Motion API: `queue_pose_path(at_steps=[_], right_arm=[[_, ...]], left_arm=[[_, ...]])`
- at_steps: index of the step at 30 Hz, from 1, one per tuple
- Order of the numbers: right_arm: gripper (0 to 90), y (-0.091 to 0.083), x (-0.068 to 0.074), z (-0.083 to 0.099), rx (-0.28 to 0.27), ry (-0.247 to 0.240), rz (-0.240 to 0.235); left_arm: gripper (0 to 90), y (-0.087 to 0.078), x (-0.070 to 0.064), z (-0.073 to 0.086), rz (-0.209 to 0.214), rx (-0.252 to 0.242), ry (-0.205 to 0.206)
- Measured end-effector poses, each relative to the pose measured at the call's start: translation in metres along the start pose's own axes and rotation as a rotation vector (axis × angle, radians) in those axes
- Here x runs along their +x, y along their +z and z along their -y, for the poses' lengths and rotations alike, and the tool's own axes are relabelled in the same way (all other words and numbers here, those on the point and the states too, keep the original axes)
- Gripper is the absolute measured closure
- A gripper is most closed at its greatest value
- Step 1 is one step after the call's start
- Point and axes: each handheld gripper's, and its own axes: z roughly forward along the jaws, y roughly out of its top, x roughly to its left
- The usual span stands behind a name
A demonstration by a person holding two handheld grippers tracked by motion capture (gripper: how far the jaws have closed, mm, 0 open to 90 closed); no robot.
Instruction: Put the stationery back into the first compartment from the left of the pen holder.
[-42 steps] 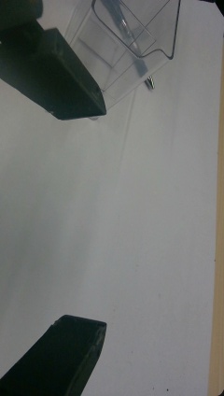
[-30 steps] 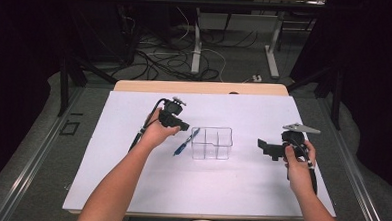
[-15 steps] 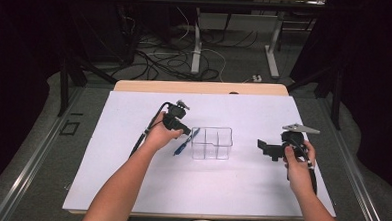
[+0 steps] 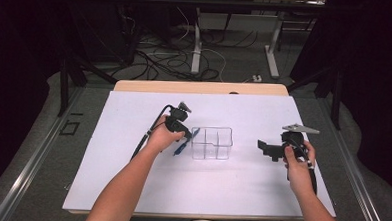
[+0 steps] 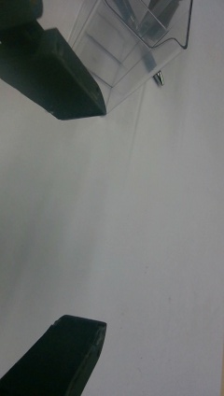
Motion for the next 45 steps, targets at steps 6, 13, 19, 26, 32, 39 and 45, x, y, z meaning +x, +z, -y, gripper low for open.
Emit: queue_pose_path(at_steps=[6, 13, 19, 26, 32, 39, 45], right_arm=[[0.0, -0.0002, 0.0007, 0.0002, 0.006, 0.009, -0.007], [0.0, 0.0009, 0.0002, 0.0009, 0.012, -0.002, -0.009], [0.0, 0.0010, 0.0001, 0.0010, 0.013, -0.001, -0.008], [0.0, 0.0018, 0.0013, 0.0012, 0.017, 0.006, -0.012], [0.0, 0.0020, 0.0011, 0.0014, 0.018, 0.005, -0.012], [0.0, 0.0025, 0.0001, 0.0017, 0.017, -0.004, -0.010], [0.0, 0.0029, 0.0002, 0.0020, 0.021, -0.005, -0.010]], left_arm=[[71.8, 0.0034, -0.0013, -0.0002, 0.012, 0.009, -0.007], [73.9, 0.0073, -0.0022, -0.0004, 0.014, 0.017, -0.011], [75.5, 0.0098, -0.0036, -0.0001, 0.015, 0.020, -0.017], [78.7, 0.0099, -0.0036, 0.0001, 0.017, 0.021, -0.016], [78.9, 0.0097, -0.0025, 0.0006, 0.022, 0.020, -0.021], [79.1, 0.0089, -0.0023, 0.0010, 0.025, 0.019, -0.024], [79.1, 0.0076, -0.0016, 0.0013, 0.032, 0.019, -0.053]])
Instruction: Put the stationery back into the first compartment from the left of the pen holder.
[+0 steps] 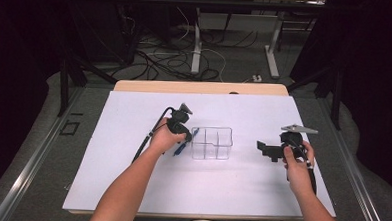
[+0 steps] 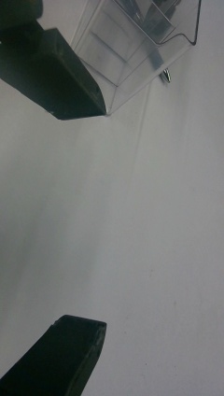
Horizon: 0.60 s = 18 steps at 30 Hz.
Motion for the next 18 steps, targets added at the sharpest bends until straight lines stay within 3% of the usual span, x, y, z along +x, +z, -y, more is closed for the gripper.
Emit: queue_pose_path(at_steps=[9, 18], right_arm=[[0.0, 0.000, 0.001, 0.000, 0.000, 0.000, -0.001], [0.0, 0.001, 0.001, 0.000, 0.000, -0.001, 0.000]], left_arm=[[79.2, -0.006, 0.001, 0.000, 0.011, -0.012, -0.007], [79.2, -0.016, 0.003, 0.001, 0.015, -0.072, -0.037]])
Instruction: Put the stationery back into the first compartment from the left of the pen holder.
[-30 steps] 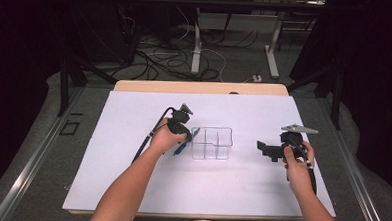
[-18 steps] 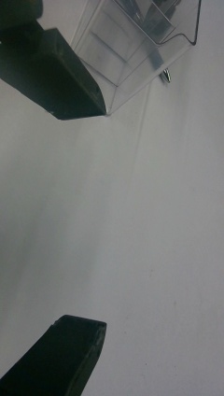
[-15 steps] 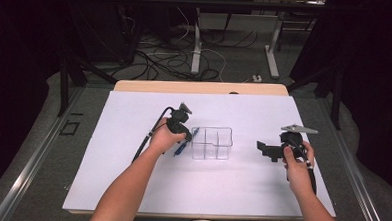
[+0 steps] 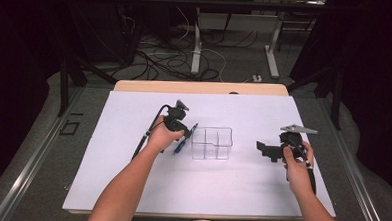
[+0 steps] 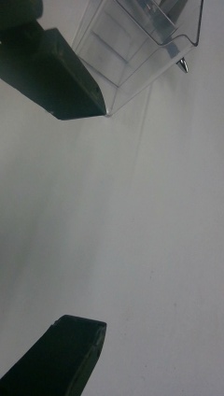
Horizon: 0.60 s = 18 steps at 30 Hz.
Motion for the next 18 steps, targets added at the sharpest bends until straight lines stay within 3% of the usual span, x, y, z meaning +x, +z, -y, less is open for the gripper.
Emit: queue_pose_path(at_steps=[14, 18], right_arm=[[0.0, 0.000, 0.000, 0.000, -0.001, 0.001, 0.001], [0.0, 0.000, 0.000, 0.000, -0.001, 0.000, 0.001]], left_arm=[[79.1, -0.014, 0.000, 0.000, 0.020, -0.145, -0.025], [79.2, -0.018, 0.001, 0.000, 0.035, -0.192, -0.066]])
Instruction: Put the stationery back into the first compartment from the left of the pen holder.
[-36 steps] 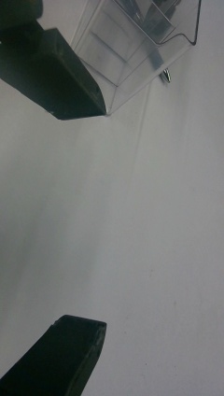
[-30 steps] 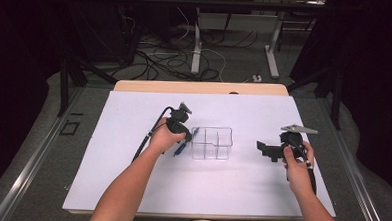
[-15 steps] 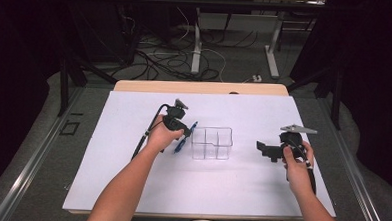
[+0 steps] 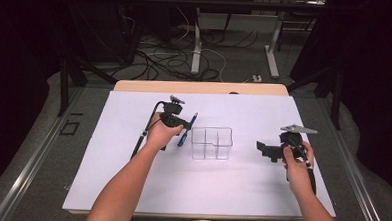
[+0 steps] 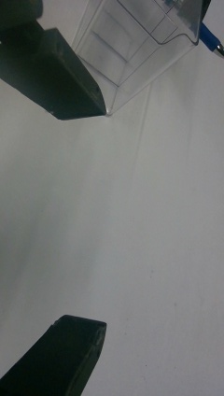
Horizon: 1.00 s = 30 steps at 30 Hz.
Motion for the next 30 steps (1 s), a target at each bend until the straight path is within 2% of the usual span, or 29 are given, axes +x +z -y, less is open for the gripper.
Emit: queue_pose_path(at_steps=[2, 3, 9, 11, 16, 22, 27, 28, 29, 30], right_arm=[[0.0, 0.000, 0.000, 0.000, -0.001, -0.002, 0.001], [0.0, 0.000, 0.000, 0.000, -0.003, -0.003, 0.001], [0.0, 0.000, 0.000, 0.000, 0.000, 0.000, 0.001], [0.0, 0.000, 0.000, 0.000, -0.001, 0.000, 0.000], [0.0, 0.000, 0.000, 0.000, -0.001, 0.000, 0.001], [0.0, 0.000, 0.000, 0.000, -0.003, -0.001, 0.003], [0.0, 0.000, 0.000, 0.000, -0.003, -0.001, 0.003], [0.0, 0.000, 0.000, 0.000, -0.002, 0.001, 0.001], [0.0, 0.000, 0.000, 0.000, -0.002, 0.001, 0.002], [0.0, 0.000, 0.000, 0.000, -0.002, 0.001, 0.002]], left_arm=[[79.1, -0.002, 0.002, 0.000, 0.013, -0.026, -0.013], [79.1, -0.003, 0.002, 0.000, 0.017, -0.052, -0.033], [79.1, -0.010, 0.007, 0.001, 0.022, -0.124, -0.068], [79.1, -0.012, 0.009, 0.001, 0.041, -0.150, -0.092], [79.1, -0.018, 0.010, 0.000, 0.060, -0.217, -0.121], [79.1, -0.026, 0.009, -0.001, 0.078, -0.292, -0.136], [79.1, -0.035, 0.006, -0.001, 0.082, -0.362, -0.118], [79.1, -0.037, 0.004, -0.001, 0.090, -0.381, -0.124], [79.1, -0.039, 0.004, -0.001, 0.092, -0.376, -0.114], [79.1, -0.041, 0.003, -0.001, 0.094, -0.392, -0.108]])
